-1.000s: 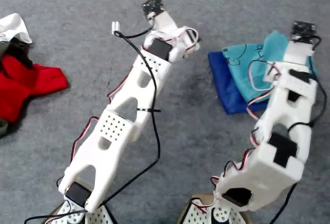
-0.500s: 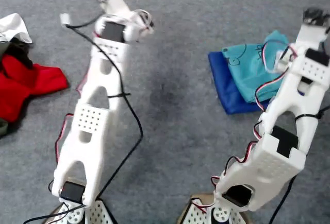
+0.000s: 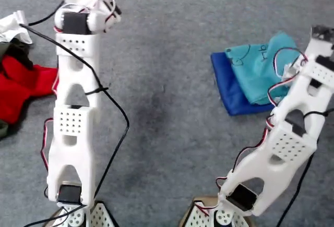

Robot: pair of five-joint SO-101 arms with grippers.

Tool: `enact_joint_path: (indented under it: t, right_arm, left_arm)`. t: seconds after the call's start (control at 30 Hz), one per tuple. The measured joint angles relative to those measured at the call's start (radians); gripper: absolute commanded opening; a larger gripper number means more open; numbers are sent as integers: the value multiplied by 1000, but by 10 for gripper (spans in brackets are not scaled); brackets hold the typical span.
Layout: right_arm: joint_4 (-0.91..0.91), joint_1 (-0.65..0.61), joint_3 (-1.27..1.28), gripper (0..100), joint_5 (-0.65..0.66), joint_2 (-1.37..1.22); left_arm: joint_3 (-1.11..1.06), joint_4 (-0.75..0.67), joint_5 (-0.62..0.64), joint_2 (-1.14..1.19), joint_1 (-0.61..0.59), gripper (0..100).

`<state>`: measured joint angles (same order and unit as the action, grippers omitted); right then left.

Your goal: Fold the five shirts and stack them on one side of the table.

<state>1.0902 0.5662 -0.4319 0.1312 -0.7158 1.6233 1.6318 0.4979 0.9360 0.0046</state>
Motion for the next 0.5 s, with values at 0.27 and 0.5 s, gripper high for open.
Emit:
enact_joint_path:
  t: [0.27,0.5]
  right_arm:
    - [-6,8,-14,4,29,-2]
    - [37,9,-14,4,32,199]
  left_arm:
    - [0,25,0,0,-69,181]
    - [0,25,-25,0,-101,181]
